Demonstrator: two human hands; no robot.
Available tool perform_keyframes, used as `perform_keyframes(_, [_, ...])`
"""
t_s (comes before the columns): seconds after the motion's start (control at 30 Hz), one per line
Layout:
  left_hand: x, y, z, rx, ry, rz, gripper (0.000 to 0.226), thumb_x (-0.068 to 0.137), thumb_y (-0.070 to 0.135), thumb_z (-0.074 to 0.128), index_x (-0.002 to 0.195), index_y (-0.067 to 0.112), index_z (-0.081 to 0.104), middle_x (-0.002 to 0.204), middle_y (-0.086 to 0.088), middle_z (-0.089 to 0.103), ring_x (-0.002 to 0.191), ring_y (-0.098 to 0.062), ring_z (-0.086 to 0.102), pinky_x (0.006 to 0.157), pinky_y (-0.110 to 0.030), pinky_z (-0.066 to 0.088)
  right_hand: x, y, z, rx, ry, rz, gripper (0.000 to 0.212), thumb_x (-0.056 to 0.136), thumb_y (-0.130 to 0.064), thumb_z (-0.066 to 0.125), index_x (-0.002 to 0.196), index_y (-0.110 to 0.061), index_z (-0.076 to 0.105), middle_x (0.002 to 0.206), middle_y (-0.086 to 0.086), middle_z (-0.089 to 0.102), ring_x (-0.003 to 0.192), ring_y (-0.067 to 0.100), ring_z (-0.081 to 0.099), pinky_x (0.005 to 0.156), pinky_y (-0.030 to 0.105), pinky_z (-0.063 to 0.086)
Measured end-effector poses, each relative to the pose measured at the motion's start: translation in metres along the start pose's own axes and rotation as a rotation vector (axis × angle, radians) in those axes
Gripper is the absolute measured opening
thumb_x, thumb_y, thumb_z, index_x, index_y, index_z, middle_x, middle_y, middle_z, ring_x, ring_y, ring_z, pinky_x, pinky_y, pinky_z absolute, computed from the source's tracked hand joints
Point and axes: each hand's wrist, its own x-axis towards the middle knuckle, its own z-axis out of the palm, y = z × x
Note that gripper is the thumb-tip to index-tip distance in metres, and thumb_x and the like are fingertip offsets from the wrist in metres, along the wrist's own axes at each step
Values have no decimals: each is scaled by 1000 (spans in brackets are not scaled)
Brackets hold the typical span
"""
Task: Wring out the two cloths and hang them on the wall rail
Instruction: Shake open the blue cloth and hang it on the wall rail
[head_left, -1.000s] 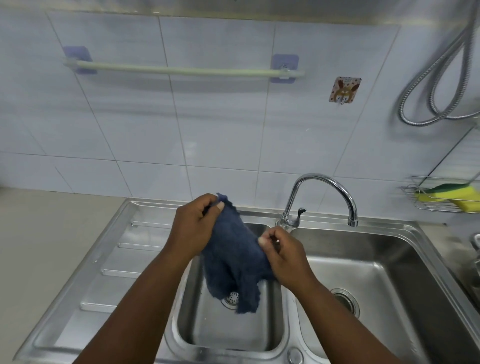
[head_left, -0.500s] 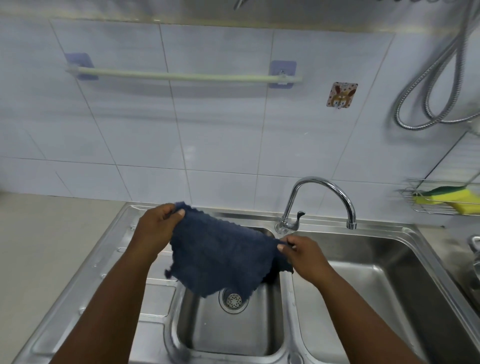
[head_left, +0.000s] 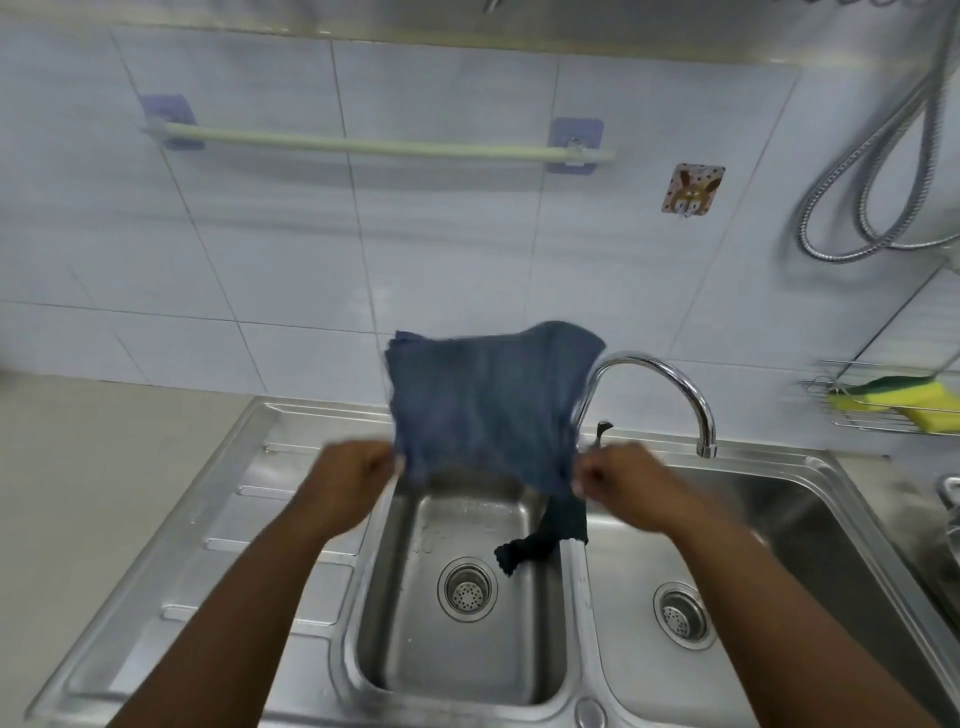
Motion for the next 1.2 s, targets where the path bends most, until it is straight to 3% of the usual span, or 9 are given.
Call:
perform_keyframes(0.1, [-18, -33, 27, -148, -393, -329, 22, 98, 25, 52, 100, 16, 73, 102, -10, 73, 90, -22, 68, 86, -32, 54, -7, 25, 23, 97, -201, 184, 25, 89, -11, 62, 66, -19, 63, 80, 7, 64, 76, 22, 72, 71, 34, 59])
perform_keyframes(0.27, [-15, -32, 22, -527, -135, -454, 20, 96, 19, 56, 111, 9, 64, 105, -12, 68, 94, -28, 67, 65, -19, 53, -4, 19, 20, 231, 20, 232, 24, 91, -15, 62, 67, -20, 64, 74, -1, 70, 70, 12, 69, 63, 15, 52])
perform_keyframes(0.33, [-7, -23, 7, -681, -15, -465, 18, 95, 19, 57, 109, 10, 65, 103, -10, 69, 96, -30, 69, 63, -19, 53, -1, 12, 9, 316, 105, 214, 17, 91, -17, 63, 75, -19, 67, 79, 0, 73, 74, 12, 71, 72, 24, 56])
perform_keyframes(0.53, [-15, 25, -38, -459, 744, -64, 14, 95, 13, 57, 104, 11, 68, 91, -1, 69, 80, -8, 62, 75, -23, 51, -20, -42, -33, 356, 941, -175, 17, 92, -4, 61, 104, -11, 72, 104, -5, 71, 100, 3, 65, 92, 13, 45])
perform_keyframes(0.6, [-18, 18, -28, -281, 603, 18, 14, 93, 14, 59, 102, 14, 70, 87, 1, 69, 75, -9, 61, 72, -22, 49, -19, -36, -23, 219, 768, -162, 17, 92, -8, 57, 101, -11, 72, 97, -3, 71, 93, 9, 65, 85, 9, 43])
perform_keyframes(0.7, [-19, -20, 2, -249, -106, -231, 12, 94, 24, 59, 99, 21, 69, 95, -10, 73, 88, -25, 69, 84, -40, 55, -13, -7, 12, -82, -12, 117, 22, 90, -16, 56, 72, -24, 67, 86, 6, 71, 81, 23, 67, 68, 26, 47])
perform_keyframes(0.8, [-29, -42, 15, -390, -154, -399, 24, 95, 25, 56, 112, 10, 67, 107, -13, 71, 97, -27, 69, 93, -41, 54, -14, 4, 18, 139, 42, 226, 34, 88, -12, 59, 58, -28, 55, 75, 4, 67, 65, 17, 69, 66, 37, 59])
perform_keyframes(1.0, [-27, -33, 2, -473, -83, -385, 26, 97, 27, 52, 113, 12, 66, 102, -7, 70, 92, -24, 68, 85, -30, 52, -14, -4, 7, 295, 62, 267, 14, 89, -13, 65, 77, -21, 70, 71, -2, 73, 62, 6, 70, 70, 28, 60])
perform_keyframes(1.2, [-17, -35, -25, -581, -7, -413, 22, 95, 21, 56, 111, 8, 62, 105, -15, 69, 98, -35, 67, 93, -43, 51, -5, -13, -9, 281, 77, 207, 28, 78, -5, 69, 68, -31, 66, 70, -4, 70, 64, 5, 64, 59, 17, 48])
